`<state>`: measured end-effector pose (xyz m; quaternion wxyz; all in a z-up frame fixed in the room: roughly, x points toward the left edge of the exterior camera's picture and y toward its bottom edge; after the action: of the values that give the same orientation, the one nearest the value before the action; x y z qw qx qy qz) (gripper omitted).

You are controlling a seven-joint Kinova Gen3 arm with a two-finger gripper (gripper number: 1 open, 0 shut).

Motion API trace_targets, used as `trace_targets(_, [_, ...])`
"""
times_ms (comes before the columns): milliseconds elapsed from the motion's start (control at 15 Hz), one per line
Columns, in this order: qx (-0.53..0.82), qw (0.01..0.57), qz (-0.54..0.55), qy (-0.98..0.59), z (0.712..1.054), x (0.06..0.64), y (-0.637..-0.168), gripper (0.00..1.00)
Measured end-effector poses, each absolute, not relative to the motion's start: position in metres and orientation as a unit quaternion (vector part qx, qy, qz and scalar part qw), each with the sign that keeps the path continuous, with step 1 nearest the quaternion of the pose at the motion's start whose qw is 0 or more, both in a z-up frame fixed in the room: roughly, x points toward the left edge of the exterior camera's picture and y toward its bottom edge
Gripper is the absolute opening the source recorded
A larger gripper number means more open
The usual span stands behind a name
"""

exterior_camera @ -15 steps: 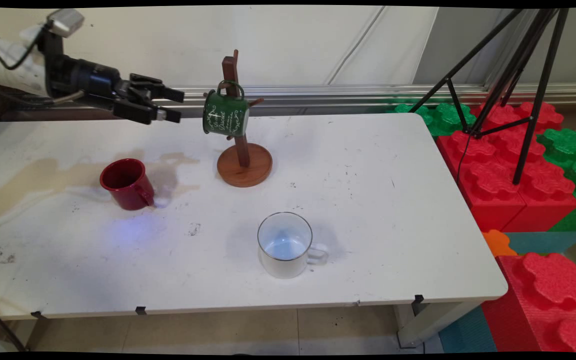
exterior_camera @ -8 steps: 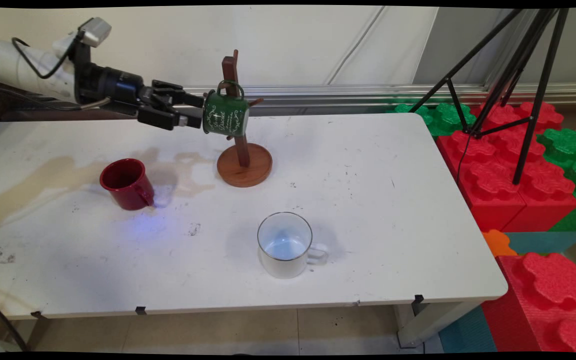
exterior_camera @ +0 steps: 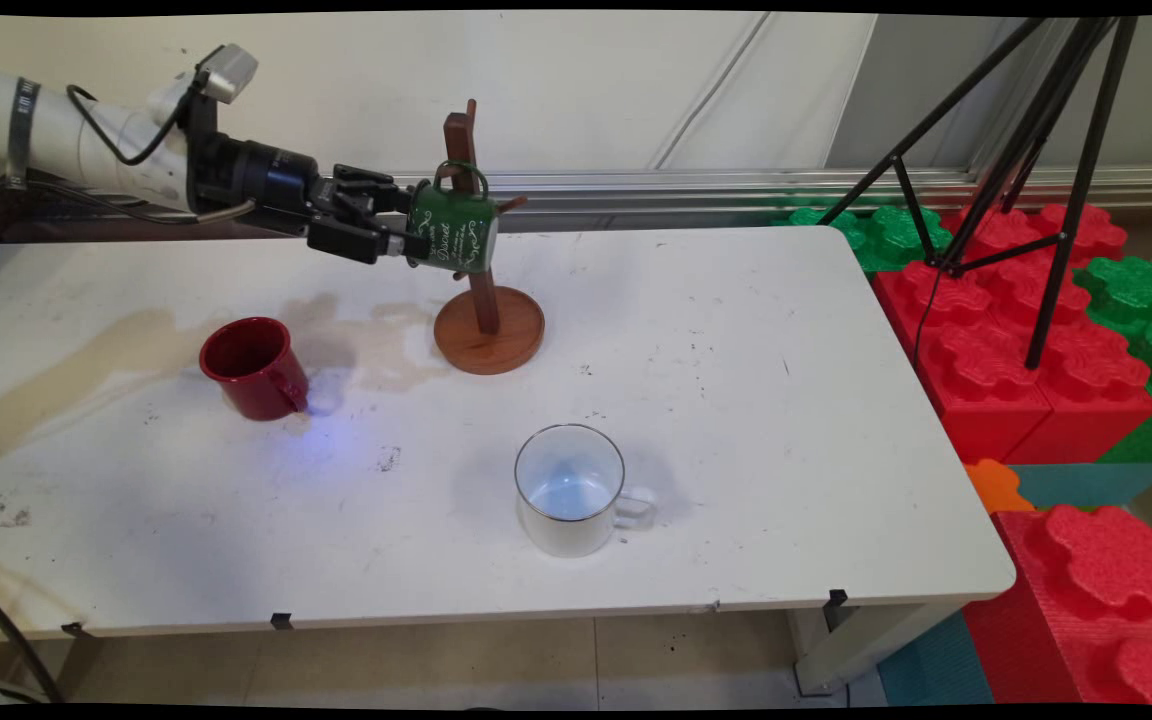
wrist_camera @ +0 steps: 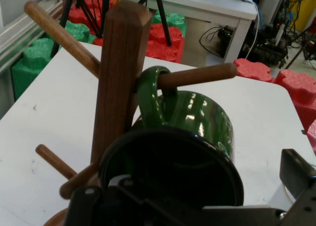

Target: Pick up the green mug from the rack

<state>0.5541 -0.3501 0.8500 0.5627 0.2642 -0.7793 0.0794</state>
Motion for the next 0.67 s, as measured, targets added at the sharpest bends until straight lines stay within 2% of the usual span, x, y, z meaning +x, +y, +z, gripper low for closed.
trace_targets(667, [0.249,0.56,0.076,-0.787,0.8424,0.5445,-0.3564,1.0])
